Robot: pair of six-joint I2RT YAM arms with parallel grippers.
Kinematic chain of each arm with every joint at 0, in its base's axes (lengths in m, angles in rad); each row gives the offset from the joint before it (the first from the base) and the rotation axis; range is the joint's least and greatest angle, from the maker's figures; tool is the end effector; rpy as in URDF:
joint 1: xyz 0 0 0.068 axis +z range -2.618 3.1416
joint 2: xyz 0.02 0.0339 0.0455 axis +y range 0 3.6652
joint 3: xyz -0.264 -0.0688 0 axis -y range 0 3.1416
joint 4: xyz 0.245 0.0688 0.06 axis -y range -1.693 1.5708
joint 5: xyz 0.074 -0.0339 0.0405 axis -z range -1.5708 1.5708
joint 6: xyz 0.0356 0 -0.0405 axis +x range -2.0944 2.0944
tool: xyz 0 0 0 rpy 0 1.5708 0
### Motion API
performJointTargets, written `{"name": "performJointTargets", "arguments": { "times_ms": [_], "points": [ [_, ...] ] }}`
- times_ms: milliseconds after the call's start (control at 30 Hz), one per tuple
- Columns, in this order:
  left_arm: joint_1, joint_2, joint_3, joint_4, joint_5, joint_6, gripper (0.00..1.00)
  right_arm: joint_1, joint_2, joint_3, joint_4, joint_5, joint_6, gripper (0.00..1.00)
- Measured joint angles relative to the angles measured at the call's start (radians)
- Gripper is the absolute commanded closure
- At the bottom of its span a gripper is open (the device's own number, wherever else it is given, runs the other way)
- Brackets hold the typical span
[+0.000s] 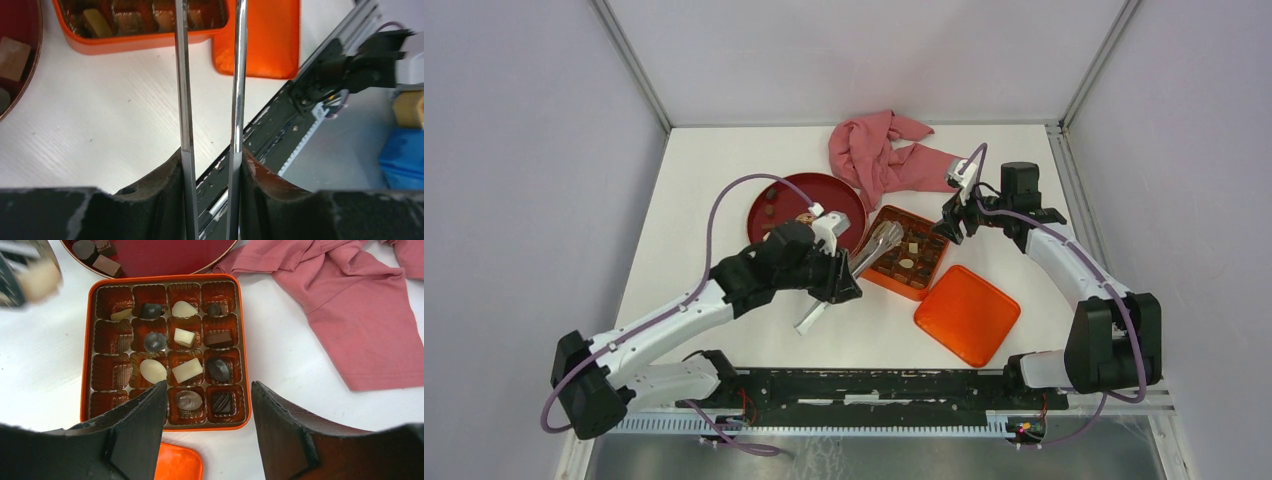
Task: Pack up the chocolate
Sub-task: Place the fake chocolate in the packing box.
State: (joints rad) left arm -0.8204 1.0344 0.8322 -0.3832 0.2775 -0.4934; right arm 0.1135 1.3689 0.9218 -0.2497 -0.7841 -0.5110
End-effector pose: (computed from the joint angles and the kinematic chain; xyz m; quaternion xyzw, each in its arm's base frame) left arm 0.1479 -0.1729 0.2902 0.2066 0.8503 -0.3826 0.2966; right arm 0.2853 0.0578 0.2566 -0.4111 0.7471 0.2621 0.4518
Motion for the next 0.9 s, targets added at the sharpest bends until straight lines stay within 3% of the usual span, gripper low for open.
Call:
{"name": "performJointTargets", "arguments": {
  "times_ms": [733, 900],
  "points": [
    [-0.166, 0.390, 0.289, -0.396, -0.325, 0.013, 0.96, 0.000, 0.015, 0.000, 0.000, 0.022, -0.015, 0.32],
    [-0.171, 0.413, 0.315, -0.433, -0.332, 0.013, 0.88, 0.000, 0.022, 0.000, -0.003, 0.023, -0.018, 0.32]
  ]
}}
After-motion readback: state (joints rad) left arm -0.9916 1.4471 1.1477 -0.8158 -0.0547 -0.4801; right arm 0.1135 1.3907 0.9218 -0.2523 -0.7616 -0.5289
